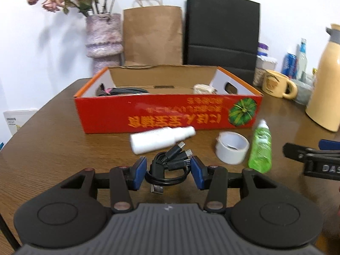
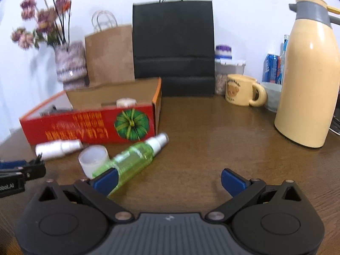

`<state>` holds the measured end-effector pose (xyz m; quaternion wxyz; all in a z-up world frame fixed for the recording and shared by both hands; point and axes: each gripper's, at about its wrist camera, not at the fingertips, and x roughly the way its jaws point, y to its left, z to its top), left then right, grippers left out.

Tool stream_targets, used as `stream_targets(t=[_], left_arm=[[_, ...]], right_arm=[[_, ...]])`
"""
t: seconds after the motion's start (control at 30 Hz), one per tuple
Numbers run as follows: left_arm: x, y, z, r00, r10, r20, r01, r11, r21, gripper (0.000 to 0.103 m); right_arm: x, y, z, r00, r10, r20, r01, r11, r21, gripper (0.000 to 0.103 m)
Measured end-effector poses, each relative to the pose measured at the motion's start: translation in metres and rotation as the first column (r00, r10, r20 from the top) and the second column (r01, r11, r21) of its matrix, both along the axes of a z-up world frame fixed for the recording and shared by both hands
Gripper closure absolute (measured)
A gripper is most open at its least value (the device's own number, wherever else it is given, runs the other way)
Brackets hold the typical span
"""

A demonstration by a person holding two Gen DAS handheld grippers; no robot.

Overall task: Organize rigid objects
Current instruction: 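Grasp the black charger cable with the left tool while the right tool grasps the green spray bottle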

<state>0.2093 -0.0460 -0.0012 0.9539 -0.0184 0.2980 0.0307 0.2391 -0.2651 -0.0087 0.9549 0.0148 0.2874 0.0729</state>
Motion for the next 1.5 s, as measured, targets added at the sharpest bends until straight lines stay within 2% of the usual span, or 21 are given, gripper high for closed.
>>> stream_targets(t=[0.3, 0.43, 0.5, 0.57, 0.73, 0.77, 0.93, 1.03, 1.17, 1.5], left_arm=[[0.003, 0.03, 0.004, 0.998, 0.066, 0.021, -0.066, 0.998, -0.005, 0.057], [0.004, 0.039, 0.005, 0.997, 0.08, 0.021, -0.079, 0.997, -0.01, 0.057], [0.004, 0.042, 0.005, 0.996, 0.082, 0.022, -0.082, 0.997, -0.013, 0.057], [0.003, 0.045, 0.006, 0.996, 0.084, 0.024, -0.084, 0.996, -0.014, 0.057], [0.003, 0.05, 0.006, 0.996, 0.092, 0.023, -0.091, 0.996, -0.015, 0.057], [0.003, 0.05, 0.006, 0.995, 0.093, 0.023, -0.093, 0.996, -0.015, 0.057], [0.001, 0.051, 0.007, 0.995, 0.092, 0.029, -0.091, 0.996, -0.017, 0.057], [0.0, 0.05, 0.008, 0.996, 0.087, 0.034, -0.087, 0.996, -0.019, 0.057], [-0.002, 0.049, 0.009, 0.996, 0.082, 0.042, -0.081, 0.997, -0.016, 0.057], [-0.007, 0.047, 0.011, 0.996, 0.073, 0.057, -0.073, 0.997, -0.012, 0.057]], right_arm=[[0.02, 0.016, 0.004, 1.0, -0.021, 0.015, 0.021, 1.0, 0.017, 0.0], [0.033, 0.027, 0.003, 0.999, -0.043, 0.007, 0.043, 0.999, -0.004, 0.003], [0.038, 0.031, 0.003, 0.998, -0.068, 0.005, 0.068, 0.998, -0.012, 0.01], [0.044, 0.035, 0.002, 0.997, -0.074, -0.002, 0.074, 0.997, -0.009, 0.012], [0.053, 0.047, -0.004, 0.997, -0.062, -0.053, 0.06, 0.998, -0.024, 0.027], [0.054, 0.049, -0.006, 0.996, -0.06, -0.066, 0.058, 0.998, -0.03, 0.033], [0.049, 0.047, -0.009, 0.995, -0.055, -0.079, 0.052, 0.998, -0.036, 0.039], [0.046, 0.041, -0.013, 0.993, -0.055, -0.104, 0.052, 0.998, -0.032, 0.049], [0.045, 0.041, -0.015, 0.992, -0.04, -0.116, 0.036, 0.999, -0.04, 0.07], [0.028, 0.035, -0.009, 0.996, -0.036, -0.078, 0.034, 0.999, -0.024, 0.072]])
